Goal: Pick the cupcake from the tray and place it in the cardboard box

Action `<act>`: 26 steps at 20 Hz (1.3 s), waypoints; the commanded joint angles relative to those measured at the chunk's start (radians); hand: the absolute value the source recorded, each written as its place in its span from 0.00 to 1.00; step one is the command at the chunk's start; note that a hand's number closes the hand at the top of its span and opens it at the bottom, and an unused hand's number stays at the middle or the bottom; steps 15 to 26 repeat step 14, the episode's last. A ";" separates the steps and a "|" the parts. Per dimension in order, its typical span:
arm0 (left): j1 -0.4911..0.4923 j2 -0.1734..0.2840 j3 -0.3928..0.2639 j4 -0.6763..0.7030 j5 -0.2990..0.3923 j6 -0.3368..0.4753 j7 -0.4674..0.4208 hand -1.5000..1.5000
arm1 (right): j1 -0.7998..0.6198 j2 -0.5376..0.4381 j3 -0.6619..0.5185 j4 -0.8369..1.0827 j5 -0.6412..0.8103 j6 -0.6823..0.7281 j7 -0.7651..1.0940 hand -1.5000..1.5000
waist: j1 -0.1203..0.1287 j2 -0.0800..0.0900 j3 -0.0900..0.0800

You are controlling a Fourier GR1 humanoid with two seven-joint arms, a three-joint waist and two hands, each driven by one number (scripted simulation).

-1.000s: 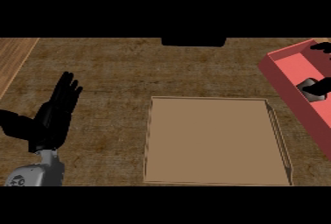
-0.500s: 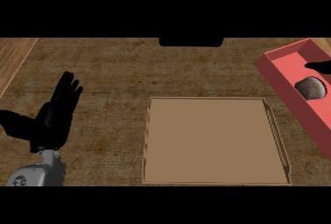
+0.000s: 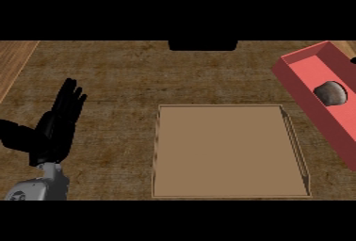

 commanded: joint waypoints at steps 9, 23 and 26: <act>-0.020 0.008 0.002 0.018 0.018 -0.026 0.010 0.50 | 0.144 -0.197 -0.136 0.195 -0.205 0.126 -0.222 0.00 | 0.007 0.006 0.001; -0.051 0.003 0.003 0.068 -0.014 -0.005 -0.011 0.50 | 0.156 -0.255 -0.109 0.238 -0.239 0.149 -0.217 0.00 | 0.005 0.005 0.000; -0.051 0.003 0.003 0.068 -0.014 -0.005 -0.011 0.50 | 0.156 -0.255 -0.109 0.238 -0.239 0.149 -0.217 0.00 | 0.005 0.005 0.000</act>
